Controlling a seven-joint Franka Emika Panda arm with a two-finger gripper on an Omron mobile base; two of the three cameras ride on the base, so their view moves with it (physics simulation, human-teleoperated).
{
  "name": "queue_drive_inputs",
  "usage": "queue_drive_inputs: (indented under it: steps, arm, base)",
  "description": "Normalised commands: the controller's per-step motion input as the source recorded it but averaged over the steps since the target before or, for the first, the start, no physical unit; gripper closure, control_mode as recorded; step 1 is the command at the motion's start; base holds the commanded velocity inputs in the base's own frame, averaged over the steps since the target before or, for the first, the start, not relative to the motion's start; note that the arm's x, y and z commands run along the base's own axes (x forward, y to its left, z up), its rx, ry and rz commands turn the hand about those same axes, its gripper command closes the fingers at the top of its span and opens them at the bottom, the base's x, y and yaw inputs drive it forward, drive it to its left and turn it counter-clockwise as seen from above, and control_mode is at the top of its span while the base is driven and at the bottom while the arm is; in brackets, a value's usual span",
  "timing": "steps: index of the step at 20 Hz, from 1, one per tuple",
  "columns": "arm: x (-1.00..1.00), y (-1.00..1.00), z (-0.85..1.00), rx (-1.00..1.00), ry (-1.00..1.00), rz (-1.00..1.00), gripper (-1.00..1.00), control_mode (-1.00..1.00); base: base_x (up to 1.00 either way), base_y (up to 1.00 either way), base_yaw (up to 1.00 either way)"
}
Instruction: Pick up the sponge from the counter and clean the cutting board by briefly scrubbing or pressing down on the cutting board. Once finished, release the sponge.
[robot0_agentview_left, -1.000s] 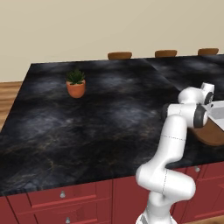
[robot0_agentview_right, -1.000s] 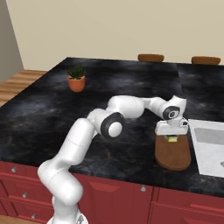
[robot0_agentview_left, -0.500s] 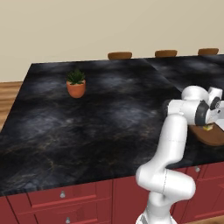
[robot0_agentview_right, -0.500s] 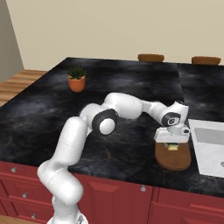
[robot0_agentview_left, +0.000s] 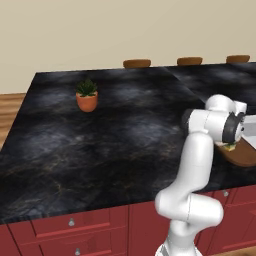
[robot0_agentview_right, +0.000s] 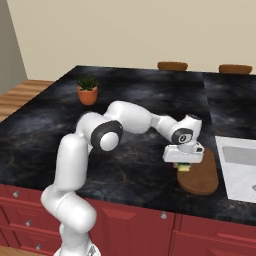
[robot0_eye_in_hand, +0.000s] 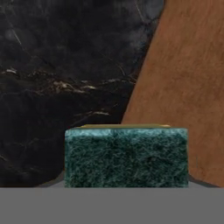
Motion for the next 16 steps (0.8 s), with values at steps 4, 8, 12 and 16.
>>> queue_drive_inputs:
  steps: [4, 8, 12, 16]
  arm:
    - [-0.01, 0.80, 0.20, 0.00, 0.00, 0.00, 1.00, -1.00]
    - [-0.01, 0.80, 0.06, 0.00, 0.00, 0.00, 1.00, -1.00]
    - [-0.03, 0.67, -0.09, -0.01, 0.00, 0.00, 1.00, -1.00]
    - [-0.02, 0.20, -0.25, 0.00, 0.00, 0.00, 1.00, -1.00]
  base:
    - [0.00, 0.00, 0.00]
    - [0.00, 0.00, 0.00]
    - [0.00, 0.00, 0.00]
    - [0.00, 0.00, 0.00]
